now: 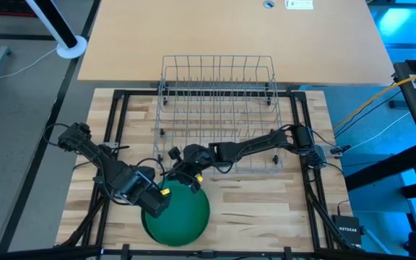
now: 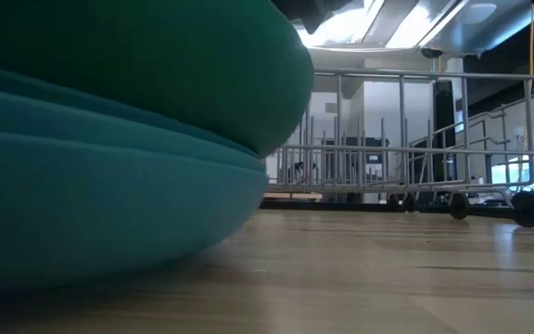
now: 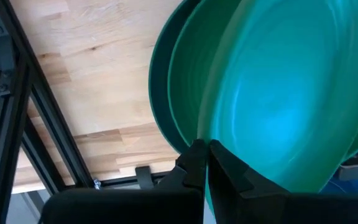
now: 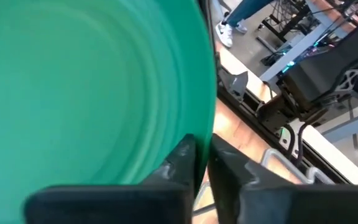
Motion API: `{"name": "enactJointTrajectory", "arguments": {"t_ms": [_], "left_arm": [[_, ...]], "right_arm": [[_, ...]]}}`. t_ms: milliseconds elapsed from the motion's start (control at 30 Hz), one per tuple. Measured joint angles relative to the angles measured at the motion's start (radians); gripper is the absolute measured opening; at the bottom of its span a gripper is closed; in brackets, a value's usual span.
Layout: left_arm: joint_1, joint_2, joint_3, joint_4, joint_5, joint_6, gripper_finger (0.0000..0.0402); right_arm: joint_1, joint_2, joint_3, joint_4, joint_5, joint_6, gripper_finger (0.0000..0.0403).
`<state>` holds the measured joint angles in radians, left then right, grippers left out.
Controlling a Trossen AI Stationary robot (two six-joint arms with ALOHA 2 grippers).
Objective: Sort dishes
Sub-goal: Put the top green plate into the dish rack
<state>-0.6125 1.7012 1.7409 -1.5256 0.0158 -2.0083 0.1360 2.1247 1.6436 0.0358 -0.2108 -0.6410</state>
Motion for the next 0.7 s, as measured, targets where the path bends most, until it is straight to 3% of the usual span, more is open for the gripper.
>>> {"name": "enactJointTrajectory", "arguments": {"t_ms": [433,700], "left_arm": [[-0.001,0.001,0.000,0.047,0.004,-0.004,0.0002],[0.000,0.001,0.000,0.072,-0.005,0.000,0.0058]], "right_arm": [[0.000,-0.003,0.000,0.026,-0.009,0.012,0.0011],[0.003,0.000,-0.002,0.038,-0.025,0.027,0.0010]]}}
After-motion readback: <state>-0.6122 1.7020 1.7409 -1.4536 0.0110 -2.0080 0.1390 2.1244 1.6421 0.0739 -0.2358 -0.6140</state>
